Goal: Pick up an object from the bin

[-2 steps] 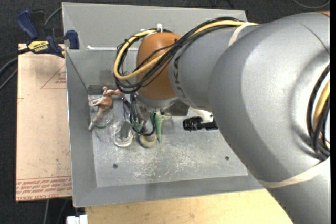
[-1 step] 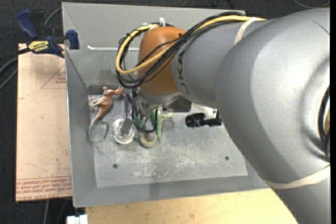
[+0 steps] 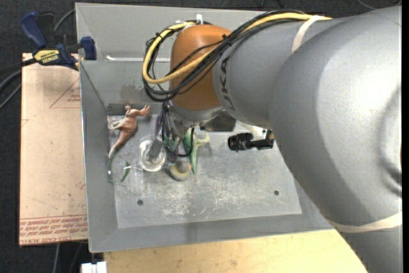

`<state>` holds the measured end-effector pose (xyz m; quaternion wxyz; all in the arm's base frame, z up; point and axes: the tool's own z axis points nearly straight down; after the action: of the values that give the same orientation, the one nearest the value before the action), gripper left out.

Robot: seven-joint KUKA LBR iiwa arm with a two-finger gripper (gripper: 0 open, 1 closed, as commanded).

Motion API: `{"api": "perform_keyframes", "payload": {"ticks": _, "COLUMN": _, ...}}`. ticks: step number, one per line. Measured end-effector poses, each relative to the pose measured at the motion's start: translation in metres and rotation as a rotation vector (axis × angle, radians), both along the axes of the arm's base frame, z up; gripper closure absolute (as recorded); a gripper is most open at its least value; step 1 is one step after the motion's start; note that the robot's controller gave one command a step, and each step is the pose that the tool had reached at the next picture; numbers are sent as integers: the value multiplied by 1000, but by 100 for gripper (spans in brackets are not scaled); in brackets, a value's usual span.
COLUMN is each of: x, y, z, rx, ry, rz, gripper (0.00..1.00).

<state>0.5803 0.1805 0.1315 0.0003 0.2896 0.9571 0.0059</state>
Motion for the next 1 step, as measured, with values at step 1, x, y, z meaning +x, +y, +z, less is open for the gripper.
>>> {"api": "perform_keyframes", "payload": {"ticks": 1, "x": 0, "y": 0, "z": 17, "rx": 0, "ry": -1, "rz": 0, "gripper": 100}}
